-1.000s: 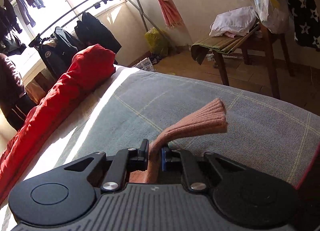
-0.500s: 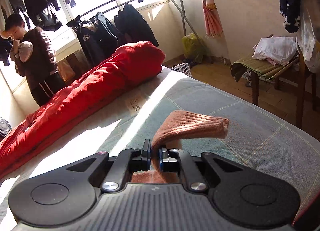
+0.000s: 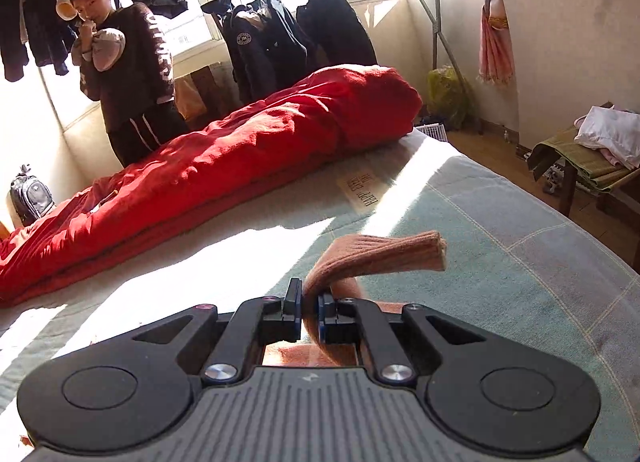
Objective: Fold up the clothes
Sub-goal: 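Lift the cuff and carry it over the sweater body with the right tool, then lower the sleeve across the sweater body with the right tool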
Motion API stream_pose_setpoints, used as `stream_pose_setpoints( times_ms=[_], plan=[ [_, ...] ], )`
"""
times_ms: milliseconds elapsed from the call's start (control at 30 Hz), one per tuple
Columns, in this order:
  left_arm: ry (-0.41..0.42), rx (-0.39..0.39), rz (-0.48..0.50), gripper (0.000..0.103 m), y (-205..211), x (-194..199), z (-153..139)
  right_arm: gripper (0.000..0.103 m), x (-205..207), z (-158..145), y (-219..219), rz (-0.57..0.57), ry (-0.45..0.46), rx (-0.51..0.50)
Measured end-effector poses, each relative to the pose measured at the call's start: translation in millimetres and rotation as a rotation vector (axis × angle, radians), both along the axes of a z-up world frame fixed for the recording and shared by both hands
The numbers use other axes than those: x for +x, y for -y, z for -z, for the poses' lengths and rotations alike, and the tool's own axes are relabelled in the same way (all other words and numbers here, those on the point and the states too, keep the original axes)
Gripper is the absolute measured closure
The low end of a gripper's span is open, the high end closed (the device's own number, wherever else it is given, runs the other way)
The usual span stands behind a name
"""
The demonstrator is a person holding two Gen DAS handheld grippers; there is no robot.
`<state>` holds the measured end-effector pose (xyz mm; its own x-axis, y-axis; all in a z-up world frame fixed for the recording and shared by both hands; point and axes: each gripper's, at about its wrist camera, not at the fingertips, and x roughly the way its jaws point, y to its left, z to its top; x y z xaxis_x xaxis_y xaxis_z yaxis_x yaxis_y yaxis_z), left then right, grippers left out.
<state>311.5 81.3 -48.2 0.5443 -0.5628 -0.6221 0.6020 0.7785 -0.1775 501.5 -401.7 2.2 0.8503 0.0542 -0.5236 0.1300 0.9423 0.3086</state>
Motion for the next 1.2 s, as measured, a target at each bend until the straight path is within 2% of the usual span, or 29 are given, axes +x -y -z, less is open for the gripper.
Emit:
stream_pose_setpoints(
  times_ms=[533,767,1200],
  plan=[
    [-0.003,-0.039,-0.039,0.002,-38.5,-23.3,3.1,0.095,38.0,-12.8,-126.4,-0.198,0.002,-0.063],
    [-0.012,-0.041,-0.043,0.002,-50.0,-32.0,8.9,0.095,43.1,-5.7,-184.0,-0.304,-0.009,-0.109],
    [-0.016,-0.061,-0.065,0.001,-66.1,-36.1,15.4,0.095,54.0,7.1,-258.8,-0.429,-0.022,-0.166]
  ],
)
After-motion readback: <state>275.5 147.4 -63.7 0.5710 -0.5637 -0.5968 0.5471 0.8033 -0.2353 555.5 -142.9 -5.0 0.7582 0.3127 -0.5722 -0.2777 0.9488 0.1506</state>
